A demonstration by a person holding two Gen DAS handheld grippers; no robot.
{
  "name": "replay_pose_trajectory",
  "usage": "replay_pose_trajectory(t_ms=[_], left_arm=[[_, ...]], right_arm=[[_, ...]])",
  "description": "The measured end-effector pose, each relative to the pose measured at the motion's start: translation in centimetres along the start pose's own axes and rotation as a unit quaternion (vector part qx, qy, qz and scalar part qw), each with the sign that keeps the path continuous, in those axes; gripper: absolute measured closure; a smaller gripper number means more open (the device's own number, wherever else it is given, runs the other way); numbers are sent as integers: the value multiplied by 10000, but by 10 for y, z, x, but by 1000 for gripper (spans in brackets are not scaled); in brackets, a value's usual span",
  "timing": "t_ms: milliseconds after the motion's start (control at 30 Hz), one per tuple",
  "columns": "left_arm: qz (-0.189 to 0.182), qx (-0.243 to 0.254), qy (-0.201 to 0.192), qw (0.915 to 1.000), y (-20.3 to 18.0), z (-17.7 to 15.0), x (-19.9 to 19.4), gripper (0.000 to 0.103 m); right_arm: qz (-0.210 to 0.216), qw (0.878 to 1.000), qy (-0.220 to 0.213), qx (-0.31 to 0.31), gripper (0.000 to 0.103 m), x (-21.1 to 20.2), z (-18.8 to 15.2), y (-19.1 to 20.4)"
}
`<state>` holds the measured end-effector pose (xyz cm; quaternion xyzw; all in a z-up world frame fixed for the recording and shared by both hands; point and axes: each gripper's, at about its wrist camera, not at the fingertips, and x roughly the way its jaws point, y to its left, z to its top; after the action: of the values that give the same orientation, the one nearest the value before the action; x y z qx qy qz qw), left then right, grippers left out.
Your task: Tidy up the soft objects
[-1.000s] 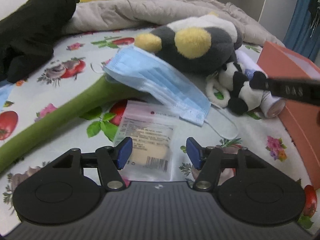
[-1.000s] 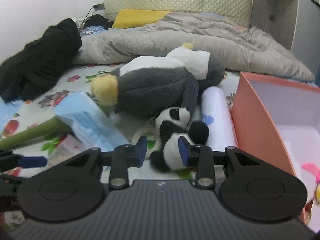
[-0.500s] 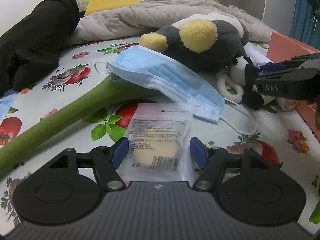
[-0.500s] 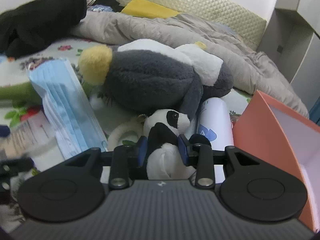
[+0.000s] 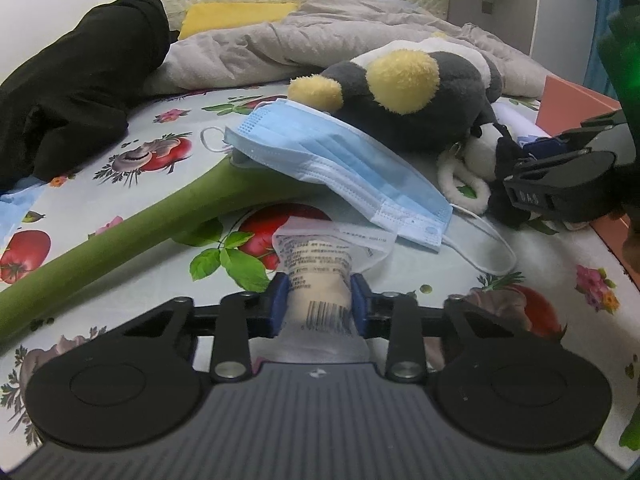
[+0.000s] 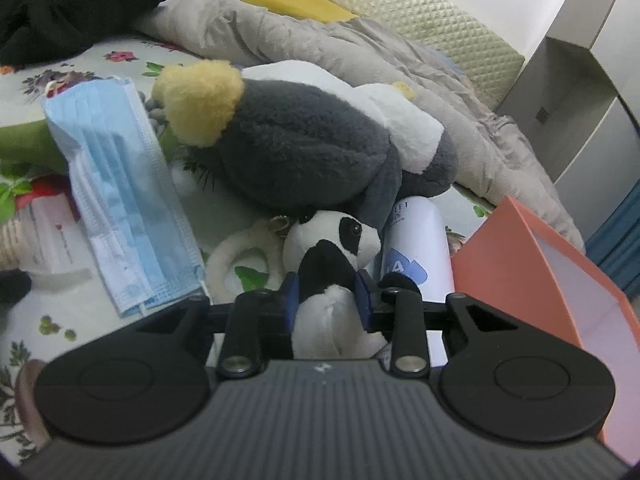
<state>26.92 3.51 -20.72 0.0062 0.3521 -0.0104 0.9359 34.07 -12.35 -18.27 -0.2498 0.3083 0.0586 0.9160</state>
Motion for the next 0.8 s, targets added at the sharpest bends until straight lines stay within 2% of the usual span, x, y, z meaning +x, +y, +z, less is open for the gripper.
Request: replay_pose_trajectory(t_ms=[100, 367, 733, 800], left_arm=[[-93, -244, 8, 9997, 6, 0, -8, 70], [-200, -631, 134, 9977, 6, -17, -44, 70], [-251, -738, 82, 9969, -8, -41, -100, 70], [-284, -800, 81, 9964, -10, -45, -107, 70]], right_arm=[[-67, 10000, 14, -16, 70, -9, -3, 7], [105, 9995, 102, 292, 70, -52, -19, 4], [661, 9952, 195, 697, 70, -124, -46, -1], [903, 9921, 243, 836, 70, -135, -51, -1]])
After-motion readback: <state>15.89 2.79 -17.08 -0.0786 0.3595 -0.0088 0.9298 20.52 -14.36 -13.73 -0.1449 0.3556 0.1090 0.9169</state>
